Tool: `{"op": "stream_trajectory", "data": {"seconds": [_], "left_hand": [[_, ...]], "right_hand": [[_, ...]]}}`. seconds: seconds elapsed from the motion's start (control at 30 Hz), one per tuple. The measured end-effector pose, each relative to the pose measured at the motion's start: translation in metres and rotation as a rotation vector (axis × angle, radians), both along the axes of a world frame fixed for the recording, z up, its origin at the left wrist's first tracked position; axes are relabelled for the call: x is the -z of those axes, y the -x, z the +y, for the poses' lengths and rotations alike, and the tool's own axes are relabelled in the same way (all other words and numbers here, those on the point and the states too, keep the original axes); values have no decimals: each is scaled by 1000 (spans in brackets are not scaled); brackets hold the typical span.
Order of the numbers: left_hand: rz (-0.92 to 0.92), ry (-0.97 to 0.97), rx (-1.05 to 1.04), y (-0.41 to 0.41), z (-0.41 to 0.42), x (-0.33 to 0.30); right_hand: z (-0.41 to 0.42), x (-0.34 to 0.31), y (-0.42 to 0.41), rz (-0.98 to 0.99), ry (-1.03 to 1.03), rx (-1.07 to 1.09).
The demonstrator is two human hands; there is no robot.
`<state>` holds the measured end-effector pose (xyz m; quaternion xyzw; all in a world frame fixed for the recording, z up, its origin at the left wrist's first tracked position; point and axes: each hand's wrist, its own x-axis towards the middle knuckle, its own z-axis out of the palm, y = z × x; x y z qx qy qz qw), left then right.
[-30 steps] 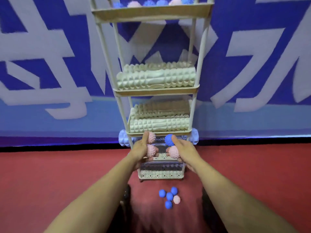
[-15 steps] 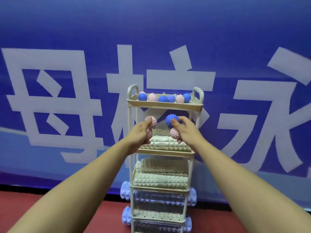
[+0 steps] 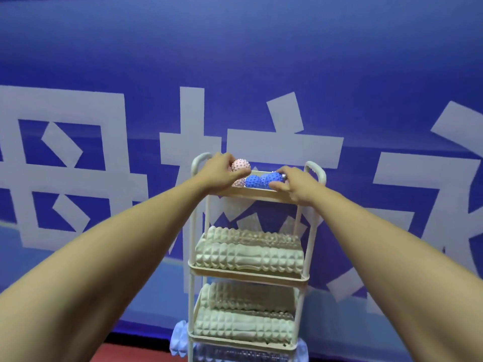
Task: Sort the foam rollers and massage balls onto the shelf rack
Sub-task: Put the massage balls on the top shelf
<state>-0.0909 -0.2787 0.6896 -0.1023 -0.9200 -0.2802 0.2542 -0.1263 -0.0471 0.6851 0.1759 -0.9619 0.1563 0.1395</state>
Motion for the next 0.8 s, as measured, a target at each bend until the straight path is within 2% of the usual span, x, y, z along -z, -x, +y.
{"op": "stream_trajectory", "data": {"seconds": [0.1, 0.27, 0.57, 0.8], "left_hand": [[-48, 0, -11, 15, -5, 2], [-138, -17, 45, 26, -4, 7], [-174, -12, 130, 36, -7, 9], [-231, -80, 141, 42, -1, 13]], "right_hand": [[1, 1, 10, -87, -73, 29], [2, -1, 21, -154, 41, 45], [-1, 20, 21, 122, 160, 167], [1, 27, 17, 121, 114, 112]]}}
